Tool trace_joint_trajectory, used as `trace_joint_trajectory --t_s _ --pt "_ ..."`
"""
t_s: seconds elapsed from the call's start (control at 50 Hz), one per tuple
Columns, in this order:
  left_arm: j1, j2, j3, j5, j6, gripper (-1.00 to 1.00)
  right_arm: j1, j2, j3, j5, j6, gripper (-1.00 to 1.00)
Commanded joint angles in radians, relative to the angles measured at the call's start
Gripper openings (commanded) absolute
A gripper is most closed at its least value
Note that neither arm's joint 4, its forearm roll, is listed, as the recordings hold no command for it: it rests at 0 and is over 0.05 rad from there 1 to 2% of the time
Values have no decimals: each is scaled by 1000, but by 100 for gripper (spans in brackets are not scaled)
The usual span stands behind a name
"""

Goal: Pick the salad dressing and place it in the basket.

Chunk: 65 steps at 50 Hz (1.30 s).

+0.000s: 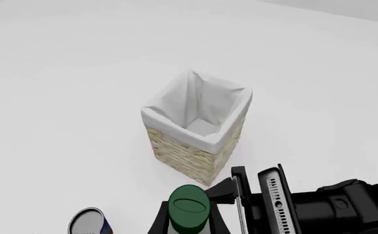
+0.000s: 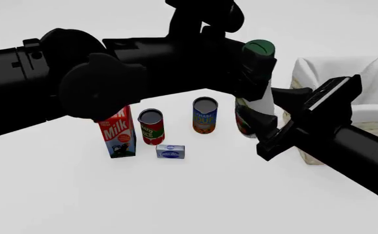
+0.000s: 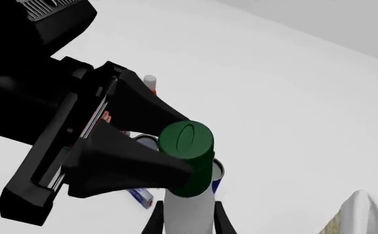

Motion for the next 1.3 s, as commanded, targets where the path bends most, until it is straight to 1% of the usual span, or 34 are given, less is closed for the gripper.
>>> trace_joint_trajectory --t_s 0.02,0.3,0.36,0.38,0.46,0.56,0.62,0.66,0.76,0.8,0.84,0.88,0.9,0.92,0.94,0.96,0.98,1.0,1.02,1.06,1.08,1.1,1.12,1.14,1.18,1.2,1.24,1.26,1.28,1.3 --pt "-1 -6 -4 -5 13 -100 8 0 5 -11 -11 -100" --pt "0 -2 3 -14 8 -100 12 -5 9 -16 -17 -100" --pt "-15 -5 3 -15 6 -100 13 0 10 -20 -18 -100" --pt "-2 -4 -4 -8 14 100 15 3 11 -23 -18 -100" --pt "2 -24 -12 0 9 100 14 12 15 -34 -20 -100" --pt "-1 -71 -46 44 -2 100 14 21 16 -41 -16 -100" --pt "-17 -124 -64 73 6 100 16 27 20 -49 -16 -100" --pt "-17 -133 -70 83 16 100 17 28 21 -51 -17 -100" --pt "-7 -199 -93 123 37 100 16 32 23 -58 -14 -100" --pt "20 -237 -92 126 45 100 16 30 24 -59 -14 -100" --pt "45 -274 -86 127 27 100 14 26 25 -59 -12 -100" --pt "45 -275 -86 127 27 100 14 26 25 -59 -12 -100" --pt "42 -304 -73 125 49 100 13 23 25 -59 -9 -100" --pt "44 -338 -53 123 31 100 10 17 25 -58 -7 -100" --pt "67 -363 -31 113 57 100 8 14 26 -58 -5 -100" --pt "83 -385 -11 99 67 100 8 10 26 -57 -4 -100" --pt "87 -400 6 99 27 100 8 6 27 -56 -2 -100" --pt "102 -421 30 84 47 100 4 2 27 -55 -1 -100" --pt "106 -442 53 70 52 100 4 0 27 -54 0 -100" --pt "147 -482 104 43 42 100 3 -8 27 -50 1 -100" --pt "147 -482 104 43 42 100 3 -8 27 -50 1 -100" --pt "163 -499 132 32 42 100 2 -12 27 -48 3 -100" --pt "180 -514 157 17 53 100 2 -16 27 -46 3 -100" --pt "187 -527 176 7 41 100 2 -16 27 -46 3 -100" --pt "220 -551 223 -15 50 100 -5 -25 25 -39 4 -100" --pt "224 -558 237 -20 28 100 -6 -28 24 -37 4 -100" --pt "272 -590 289 -54 68 100 -11 -36 21 -32 6 -100" --pt "267 -594 307 -57 39 100 -13 -42 19 -26 7 -100" --pt "281 -600 325 -68 47 100 -14 -45 18 -24 9 -100" --pt "311 -620 349 -88 71 100 -15 -48 17 -22 7 -100"
